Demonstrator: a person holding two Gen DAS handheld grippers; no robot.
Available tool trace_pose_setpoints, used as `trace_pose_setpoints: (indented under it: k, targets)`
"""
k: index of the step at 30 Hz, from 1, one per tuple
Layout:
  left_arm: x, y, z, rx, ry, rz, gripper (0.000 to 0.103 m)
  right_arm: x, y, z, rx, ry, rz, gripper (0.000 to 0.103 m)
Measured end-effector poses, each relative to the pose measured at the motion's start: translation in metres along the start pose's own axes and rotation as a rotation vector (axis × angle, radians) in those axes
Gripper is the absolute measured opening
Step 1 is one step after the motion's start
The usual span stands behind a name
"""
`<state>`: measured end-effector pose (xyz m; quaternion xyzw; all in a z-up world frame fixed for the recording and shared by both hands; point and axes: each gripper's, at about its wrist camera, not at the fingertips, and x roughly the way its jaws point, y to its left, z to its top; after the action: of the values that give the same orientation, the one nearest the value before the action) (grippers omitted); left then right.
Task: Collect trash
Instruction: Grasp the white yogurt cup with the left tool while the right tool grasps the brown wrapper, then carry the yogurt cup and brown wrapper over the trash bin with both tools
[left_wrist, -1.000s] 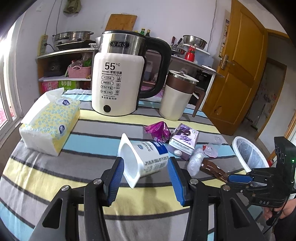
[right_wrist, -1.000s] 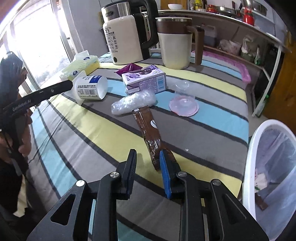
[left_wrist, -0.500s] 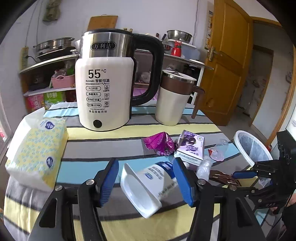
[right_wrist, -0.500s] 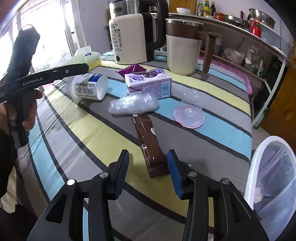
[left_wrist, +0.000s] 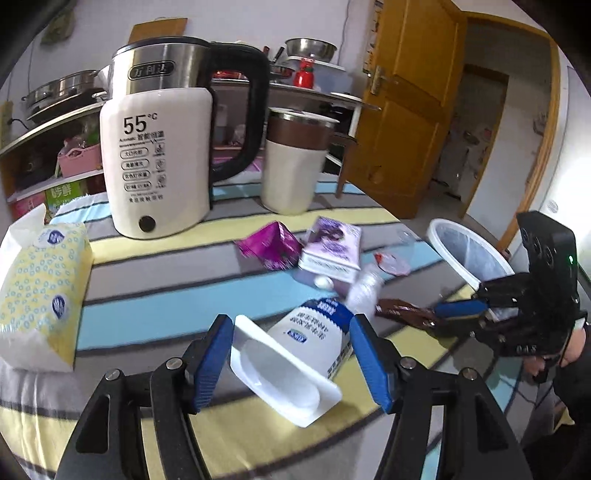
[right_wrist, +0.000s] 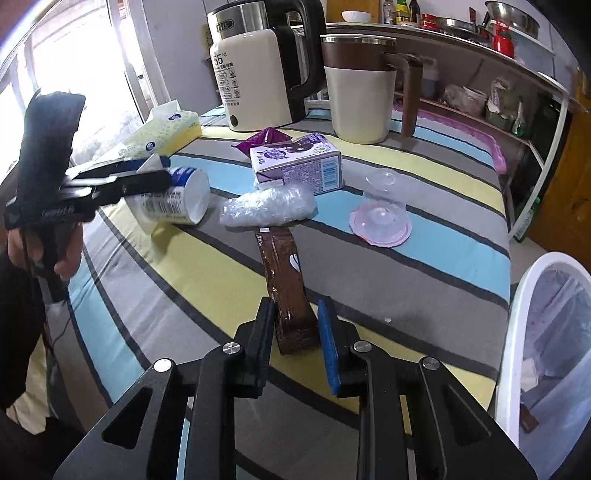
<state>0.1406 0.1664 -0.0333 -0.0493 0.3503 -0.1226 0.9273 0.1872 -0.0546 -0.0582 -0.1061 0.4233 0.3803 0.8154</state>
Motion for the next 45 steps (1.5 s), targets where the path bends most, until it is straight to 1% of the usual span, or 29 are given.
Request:
trace_pose_setpoints:
  k: [5,9,12,17,20,22,23,25,27,28,33,37,38,40,41,42,43,45]
  targets:
    - [-0.01,-0.012,-0.01,0.002,-0.002,-0.023,0.065,-0.01,-0.001,-0.011,0.037,-0.011,0.01,0.022]
    - [-0.015,-0.026,-0.016,0.029,0.002,-0.043,0.065,-0.02,-0.002,-0.021,0.06,-0.016,0.007,0.02]
    - [-0.014,-0.037,-0.019,0.041,0.01,-0.051,0.065,-0.026,-0.003,-0.027,0.08,-0.021,0.011,0.016]
    - [-0.012,-0.049,-0.022,0.04,0.02,-0.031,0.065,-0.03,-0.004,-0.034,0.098,-0.018,0.003,0.015]
    - [-0.008,-0.054,-0.023,0.036,0.035,0.002,0.065,-0.031,-0.006,-0.035,0.104,-0.02,0.001,0.015]
    - [-0.007,-0.055,-0.024,0.037,0.04,0.01,0.065,-0.033,-0.008,-0.036,0.101,-0.026,-0.013,0.015]
    - [-0.007,-0.056,-0.024,0.035,0.042,0.011,0.063,-0.034,-0.007,-0.036,0.089,-0.031,-0.02,0.016]
    - [-0.008,-0.058,-0.026,0.035,0.038,0.005,0.063,-0.036,-0.005,-0.036,0.065,-0.038,-0.028,0.024]
    - [-0.009,-0.062,-0.029,0.04,0.036,0.003,0.063,-0.039,-0.002,-0.035,0.041,-0.049,-0.024,0.047]
    - [-0.01,-0.063,-0.03,0.043,0.034,0.009,0.063,-0.04,-0.001,-0.034,0.032,-0.052,-0.021,0.05]
    - [-0.015,-0.065,-0.033,0.004,0.016,0.015,0.062,-0.035,0.004,-0.026,-0.027,-0.058,-0.013,0.051]
    - [-0.02,-0.063,-0.035,-0.033,0.001,0.038,0.062,-0.019,0.006,-0.018,-0.057,-0.012,-0.009,0.051]
    - [-0.022,-0.063,-0.035,-0.044,-0.004,0.042,0.062,-0.014,0.008,-0.017,-0.068,0.004,-0.016,0.051]
    - [-0.025,-0.063,-0.036,-0.066,-0.015,0.055,0.062,-0.01,0.009,-0.018,-0.069,0.011,-0.038,0.042]
    - [-0.026,-0.064,-0.036,-0.074,-0.021,0.061,0.062,-0.011,0.009,-0.018,-0.065,0.006,-0.055,0.032]
    - [-0.027,-0.064,-0.036,-0.078,-0.025,0.065,0.062,-0.013,0.007,-0.018,-0.048,0.003,-0.053,0.023]
    - [-0.028,-0.065,-0.036,-0.082,-0.029,0.069,0.062,-0.015,0.004,-0.019,-0.024,-0.002,-0.037,0.02]
    - [-0.029,-0.067,-0.036,-0.093,-0.038,0.074,0.062,-0.019,0.0,-0.023,0.005,-0.008,-0.036,0.019]
